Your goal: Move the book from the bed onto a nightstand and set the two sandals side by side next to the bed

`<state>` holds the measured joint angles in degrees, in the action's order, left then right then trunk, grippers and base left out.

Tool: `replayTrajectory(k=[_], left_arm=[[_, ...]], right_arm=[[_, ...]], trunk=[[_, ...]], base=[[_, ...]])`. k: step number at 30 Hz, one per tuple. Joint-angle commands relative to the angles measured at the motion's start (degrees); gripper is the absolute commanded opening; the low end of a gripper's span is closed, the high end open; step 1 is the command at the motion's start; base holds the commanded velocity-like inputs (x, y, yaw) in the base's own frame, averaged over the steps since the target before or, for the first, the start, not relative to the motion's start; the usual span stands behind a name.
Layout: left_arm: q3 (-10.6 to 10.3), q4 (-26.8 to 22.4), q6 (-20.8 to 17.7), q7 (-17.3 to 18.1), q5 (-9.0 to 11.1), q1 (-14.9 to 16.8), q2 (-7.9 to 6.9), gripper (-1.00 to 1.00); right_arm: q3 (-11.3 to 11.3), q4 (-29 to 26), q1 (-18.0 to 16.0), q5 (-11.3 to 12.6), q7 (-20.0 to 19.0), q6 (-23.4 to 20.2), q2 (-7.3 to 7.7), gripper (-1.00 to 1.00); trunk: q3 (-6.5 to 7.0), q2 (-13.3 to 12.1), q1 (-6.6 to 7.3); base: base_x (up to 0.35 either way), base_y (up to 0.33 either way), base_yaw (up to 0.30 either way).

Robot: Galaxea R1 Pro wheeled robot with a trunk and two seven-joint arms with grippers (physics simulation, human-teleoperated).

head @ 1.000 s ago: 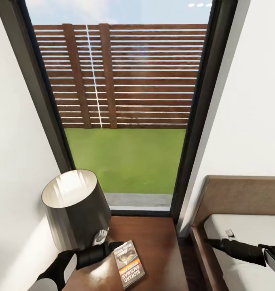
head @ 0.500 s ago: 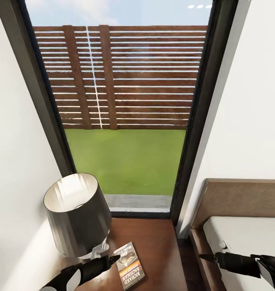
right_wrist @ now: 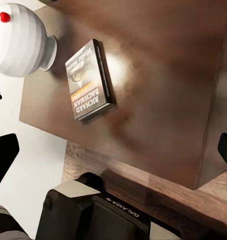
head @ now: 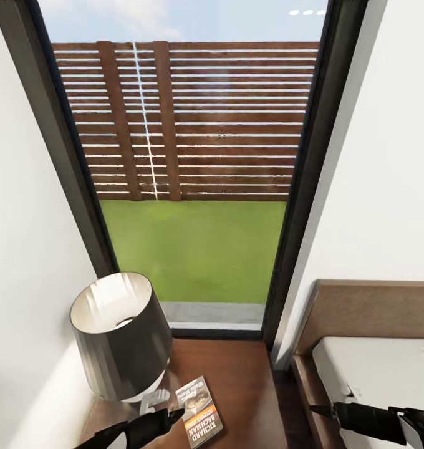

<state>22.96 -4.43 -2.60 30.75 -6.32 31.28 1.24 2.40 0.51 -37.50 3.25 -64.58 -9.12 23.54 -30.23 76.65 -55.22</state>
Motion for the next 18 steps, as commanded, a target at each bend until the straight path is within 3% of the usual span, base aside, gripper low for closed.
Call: replayTrajectory(k=[1,4,6,12,14,15,16,18], left_arm=[[0.5,0.2,0.2,-0.5,-0.6,0.0,-0.02,1.0],[0.5,1.6,1.8,-4.2,-0.6,0.0,-0.07,1.0],[0.5,2.7,4.1,-10.6,-0.6,0.0,-0.02,1.0],[0.3,3.1,5.9,-20.6,-0.5,-0.5,0.2,1.0],[0.2,3.1,6.8,-24.7,-0.5,-1.0,0.26,1.0],[0.2,3.1,7.7,-26.5,-0.5,-1.2,0.28,1.0],[0.2,3.1,8.0,-26.9,-0.5,-1.3,0.3,1.0],[0.2,3.1,8.7,-28.0,-0.5,-1.6,0.3,1.0]], right_arm=[[0.2,0.2,0.0,0.2,0.0,-0.5,0.01,1.0],[0.2,0.3,0.0,0.3,1.4,-0.4,0.01,1.0],[0.2,0.5,0.0,0.3,3.8,-0.4,0.01,1.0],[0.2,3.2,0.0,0.3,7.8,-0.4,0.01,1.0],[0.2,3.8,0.0,0.3,12.4,-0.4,-0.33,1.0],[0.2,3.9,0.0,0.3,16.6,-0.4,-1.64,1.0],[0.2,4.0,0.0,0.3,18.0,-0.4,-2.24,1.0],[0.2,4.1,0.0,0.3,23.6,-0.4,-5.43,1.0]], trunk=[[0.13,-0.4,0.23],[0.67,-1.6,0.89],[1.03,-2.4,1.33],[2.1,-4.8,2.64],[2.46,-5.6,3.08],[2.64,-6.0,3.3],[2.82,-6.4,3.52],[3.18,-7.2,3.96]], base=[[0.0,0.0,0.0],[0.0,0.0,0.0],[0.0,0.0,0.0],[0.0,0.0,0.0],[0.0,0.0,0.0],[0.0,0.0,0.0],[0.0,0.0,0.0],[0.0,0.0,0.0]])
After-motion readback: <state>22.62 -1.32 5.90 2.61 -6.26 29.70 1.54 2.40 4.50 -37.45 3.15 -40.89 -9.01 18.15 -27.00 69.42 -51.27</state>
